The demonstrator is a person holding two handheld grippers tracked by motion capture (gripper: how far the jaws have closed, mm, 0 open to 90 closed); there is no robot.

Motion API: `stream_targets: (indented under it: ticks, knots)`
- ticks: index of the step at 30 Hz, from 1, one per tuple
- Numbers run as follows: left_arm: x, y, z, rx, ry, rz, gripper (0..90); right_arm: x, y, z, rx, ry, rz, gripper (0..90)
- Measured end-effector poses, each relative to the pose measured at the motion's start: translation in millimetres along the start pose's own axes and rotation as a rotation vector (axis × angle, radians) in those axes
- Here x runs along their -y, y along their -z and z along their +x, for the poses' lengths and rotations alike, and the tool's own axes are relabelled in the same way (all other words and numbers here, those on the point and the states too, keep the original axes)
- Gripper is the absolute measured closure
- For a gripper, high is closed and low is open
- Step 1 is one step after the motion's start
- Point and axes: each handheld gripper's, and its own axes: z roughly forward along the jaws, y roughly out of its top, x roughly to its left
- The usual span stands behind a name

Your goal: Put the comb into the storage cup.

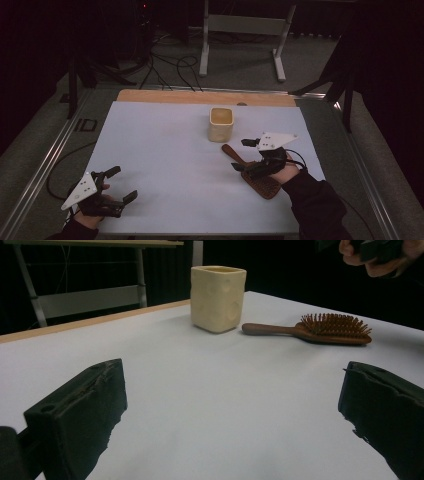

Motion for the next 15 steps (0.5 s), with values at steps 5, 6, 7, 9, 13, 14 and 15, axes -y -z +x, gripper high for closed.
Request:
stream_targets:
  ticks: [5, 6, 7, 9, 13, 14, 15]
  knots:
    - [0.1, 0.0, -0.1, 0.0, 0.0, 0.0, 0.1, -0.9, -10.4, -5.6, -0.015, 0.003, 0.029, 18.8]
    - [0.1, 0.0, -0.2, 0.0, 0.0, -0.001, 0.1, -0.9, -12.4, -6.8, -0.016, 0.005, 0.036, 19.0]
    - [0.1, 0.0, -0.1, 0.001, 0.0, -0.001, 0.1, -1.1, -14.3, -7.6, -0.015, 0.004, 0.043, 19.5]
    - [0.1, 0.1, -0.2, 0.001, -0.001, 0.001, 0.1, -1.3, -17.9, -9.3, -0.018, 0.011, 0.059, 21.4]
    - [0.2, -0.1, 0.0, 0.003, -0.003, 0.004, 0.1, -0.6, -25.4, -12.6, -0.013, 0.015, 0.09, 26.1]
    - [0.2, -0.2, 0.0, 0.003, -0.003, 0.004, 0.1, -0.2, -27.2, -13.5, -0.013, 0.015, 0.101, 28.0]
    - [0.3, -0.2, 0.0, 0.003, -0.003, 0.004, 0.1, 0.3, -29.2, -13.9, -0.012, 0.015, 0.108, 29.4]
